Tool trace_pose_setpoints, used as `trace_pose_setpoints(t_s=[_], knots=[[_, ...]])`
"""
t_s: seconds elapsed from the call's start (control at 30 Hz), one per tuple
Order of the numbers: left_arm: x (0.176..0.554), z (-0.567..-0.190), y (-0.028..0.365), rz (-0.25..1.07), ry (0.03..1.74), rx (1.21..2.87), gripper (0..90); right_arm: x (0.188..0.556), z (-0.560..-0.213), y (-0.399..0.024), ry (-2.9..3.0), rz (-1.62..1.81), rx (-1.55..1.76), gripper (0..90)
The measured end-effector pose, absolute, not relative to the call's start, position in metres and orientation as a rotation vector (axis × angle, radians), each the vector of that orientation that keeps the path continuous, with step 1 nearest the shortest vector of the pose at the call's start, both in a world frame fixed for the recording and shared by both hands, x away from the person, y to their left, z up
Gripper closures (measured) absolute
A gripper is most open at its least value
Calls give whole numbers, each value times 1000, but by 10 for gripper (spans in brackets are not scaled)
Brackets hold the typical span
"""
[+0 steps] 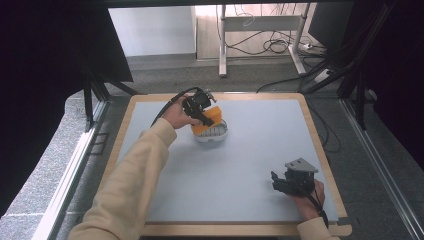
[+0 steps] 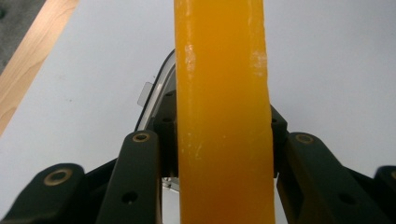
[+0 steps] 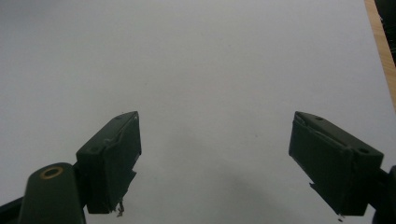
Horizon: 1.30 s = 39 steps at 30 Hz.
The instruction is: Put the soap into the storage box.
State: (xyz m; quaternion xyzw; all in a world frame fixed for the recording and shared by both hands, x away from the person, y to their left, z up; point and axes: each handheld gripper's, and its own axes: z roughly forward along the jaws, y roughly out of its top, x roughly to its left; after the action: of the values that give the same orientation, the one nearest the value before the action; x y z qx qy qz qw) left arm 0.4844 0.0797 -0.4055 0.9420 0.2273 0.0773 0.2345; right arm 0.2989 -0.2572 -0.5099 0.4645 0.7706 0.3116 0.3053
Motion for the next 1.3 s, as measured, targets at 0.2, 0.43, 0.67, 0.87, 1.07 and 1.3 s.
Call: trace_pose_setpoints(t_s=[0.2, 0.43, 0.67, 0.87, 1.07, 1.3], knots=[[491, -408, 76, 200, 589, 2599, 622, 299, -510, -258, 2039, 818, 1230, 170], [500, -415, 73, 170, 551, 2616, 622, 299, -510, -258, 2038, 816, 1226, 170], [510, -423, 70, 146, 521, 2645, 622, 300, -511, -258, 2038, 813, 1227, 170], [516, -429, 65, 100, 461, 2658, 622, 299, -511, -259, 2040, 811, 1228, 170], [520, -436, 64, 75, 426, 2684, 622, 300, -511, -259, 2036, 811, 1237, 170], [523, -443, 66, 36, 411, 2693, 621, 300, -512, -259, 2040, 803, 1231, 170]])
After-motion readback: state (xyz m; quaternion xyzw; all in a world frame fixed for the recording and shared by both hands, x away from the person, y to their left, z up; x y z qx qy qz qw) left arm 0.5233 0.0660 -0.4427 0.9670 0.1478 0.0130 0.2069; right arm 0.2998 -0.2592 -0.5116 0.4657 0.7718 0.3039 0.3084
